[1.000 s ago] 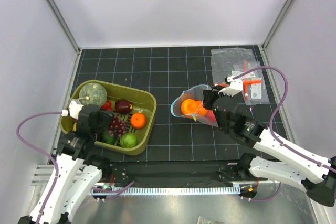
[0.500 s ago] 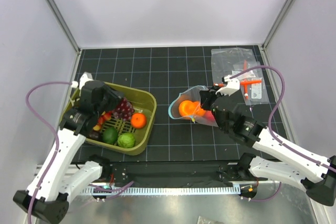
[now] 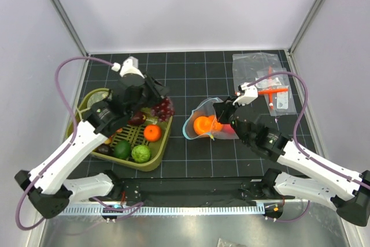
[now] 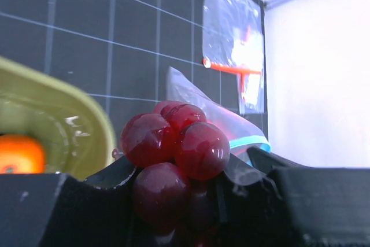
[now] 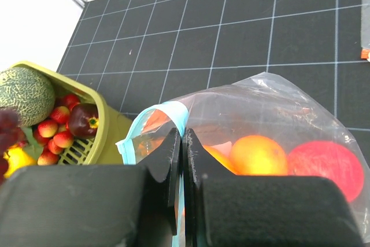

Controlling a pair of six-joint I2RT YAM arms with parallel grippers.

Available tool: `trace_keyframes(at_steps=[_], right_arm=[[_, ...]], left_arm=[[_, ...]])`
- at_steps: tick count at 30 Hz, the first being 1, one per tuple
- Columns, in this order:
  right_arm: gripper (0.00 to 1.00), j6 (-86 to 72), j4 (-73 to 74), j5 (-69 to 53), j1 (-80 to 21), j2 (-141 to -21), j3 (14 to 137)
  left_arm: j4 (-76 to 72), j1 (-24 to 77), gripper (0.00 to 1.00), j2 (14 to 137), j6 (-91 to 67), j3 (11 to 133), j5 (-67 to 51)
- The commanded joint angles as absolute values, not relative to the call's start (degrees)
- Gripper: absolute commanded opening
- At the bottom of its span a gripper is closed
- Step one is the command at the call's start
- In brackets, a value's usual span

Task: Place the food in the zip-top bag and seal the zipper
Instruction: Place the fake fruit in the zipper food storage bag.

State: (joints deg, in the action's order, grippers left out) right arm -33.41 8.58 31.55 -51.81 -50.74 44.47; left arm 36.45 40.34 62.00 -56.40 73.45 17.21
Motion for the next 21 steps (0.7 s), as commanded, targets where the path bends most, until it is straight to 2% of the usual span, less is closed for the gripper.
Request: trace_keyframes(at_steps=[1,13,21], right_arm=[[0.06,-35.1,5.1,30.1,-52.0,-49.6,47.8],[0.05,-45.1,11.3,30.1,-51.9,-46.1,50.8],[0.04,-49.7,11.5,27.9,-51.9,-43.7,49.3]], left_arm=[[30.2,45.3,0.0,65.3,-53.9,76.6,23.2],[13.3,59.2,0.0,75.4,-45.8,78.2,28.2],[6.4,62.2,0.0,76.9,-42.5,74.4,30.5]])
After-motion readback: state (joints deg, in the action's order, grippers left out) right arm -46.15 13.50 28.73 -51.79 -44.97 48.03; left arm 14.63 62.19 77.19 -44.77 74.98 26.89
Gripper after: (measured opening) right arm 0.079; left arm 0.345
